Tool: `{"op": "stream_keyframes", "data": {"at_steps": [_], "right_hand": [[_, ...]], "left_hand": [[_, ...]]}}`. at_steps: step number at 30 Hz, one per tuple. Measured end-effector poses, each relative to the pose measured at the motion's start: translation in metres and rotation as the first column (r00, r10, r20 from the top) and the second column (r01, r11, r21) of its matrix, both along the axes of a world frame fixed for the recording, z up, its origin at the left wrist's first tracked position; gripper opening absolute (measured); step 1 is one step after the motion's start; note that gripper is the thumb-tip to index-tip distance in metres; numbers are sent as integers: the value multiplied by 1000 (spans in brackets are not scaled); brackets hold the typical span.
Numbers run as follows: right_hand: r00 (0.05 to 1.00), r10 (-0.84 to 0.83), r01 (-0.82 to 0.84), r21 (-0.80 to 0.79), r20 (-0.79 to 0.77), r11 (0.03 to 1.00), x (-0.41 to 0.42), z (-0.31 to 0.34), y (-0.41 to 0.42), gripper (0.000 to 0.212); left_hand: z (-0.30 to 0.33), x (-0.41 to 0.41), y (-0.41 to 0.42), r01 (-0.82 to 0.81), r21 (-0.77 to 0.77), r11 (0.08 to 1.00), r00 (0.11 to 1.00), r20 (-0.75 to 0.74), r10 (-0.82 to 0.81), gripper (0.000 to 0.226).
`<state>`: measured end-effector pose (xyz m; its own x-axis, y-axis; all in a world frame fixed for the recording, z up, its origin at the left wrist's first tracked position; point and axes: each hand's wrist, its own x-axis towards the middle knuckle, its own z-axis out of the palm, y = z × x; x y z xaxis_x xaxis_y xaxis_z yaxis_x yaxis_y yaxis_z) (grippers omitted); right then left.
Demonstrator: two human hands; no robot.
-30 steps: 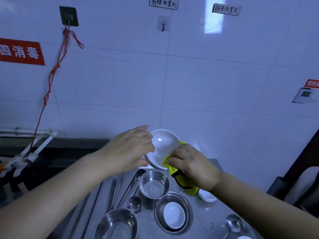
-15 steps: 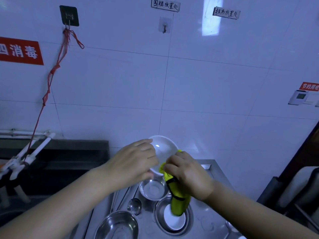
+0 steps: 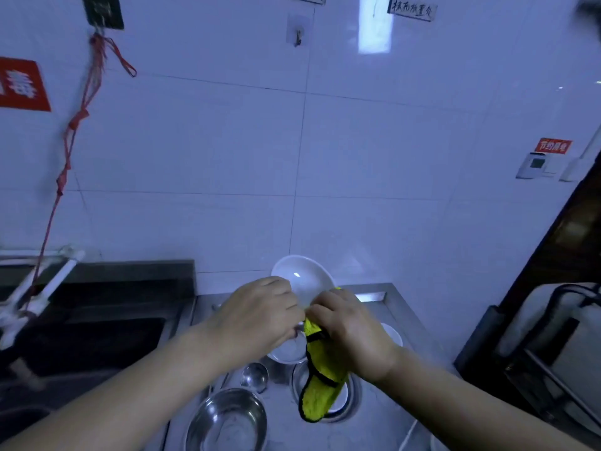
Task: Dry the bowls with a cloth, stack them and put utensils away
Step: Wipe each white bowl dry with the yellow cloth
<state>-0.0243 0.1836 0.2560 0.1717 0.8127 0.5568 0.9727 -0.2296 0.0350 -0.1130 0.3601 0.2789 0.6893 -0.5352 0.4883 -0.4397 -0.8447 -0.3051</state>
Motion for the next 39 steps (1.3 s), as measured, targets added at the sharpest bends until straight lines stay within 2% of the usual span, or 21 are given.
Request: {"op": "stream_keyframes", "data": {"at_steps": [3,5,7,10,14,17,20,23,26,30,33,39], "right_hand": [[993,49,-36,-116,109,993,4,0,-15,11],[992,25,-11,-120,120,993,5,-4,-23,16],[994,-20,32,-118,106,992,3,-9,-31,15],[993,-120,121,-57,22,991,-9,-25,-41,18],[943,-276,295,87,-186,951,-20,-52,-46,17],[898,-311,356,98,-312,929,-17,-65,-73,20],[854,-336,417,136,-398,899,-18,-78,-117,29],[784,-408,541,191,-467,819,-17,-98,-169,46],[622,-522,724,173,-584,668,-10,-117,-228,57],[430,-621,858,82,-656,508,-1,-138,-301,41],[386,-648,878,45,-657,477,9,-150,-346,38],[370,-640,867,3,-673,499,33,-173,-400,39]], "left_hand": [[1,1,25,20,-1,1000,998,-61,-20,21],[-2,5,31,66,14,998,994,-89,-64,11],[-11,9,26,108,23,994,990,-92,-106,14],[-27,18,3,144,11,989,988,-53,-144,18],[-43,32,-39,115,31,993,993,-6,-115,21],[-58,44,-64,106,-17,994,991,-77,-107,12],[-82,59,-93,115,-17,993,973,-197,-116,25],[-102,71,-132,112,1,994,957,-269,-108,33],[-120,86,-177,71,-18,997,936,-344,-73,39],[-155,113,-246,53,-71,996,890,-448,-79,41],[-182,129,-293,15,-89,996,860,-507,-58,40],[-227,143,-342,-54,-139,989,810,-585,-38,39]]}}
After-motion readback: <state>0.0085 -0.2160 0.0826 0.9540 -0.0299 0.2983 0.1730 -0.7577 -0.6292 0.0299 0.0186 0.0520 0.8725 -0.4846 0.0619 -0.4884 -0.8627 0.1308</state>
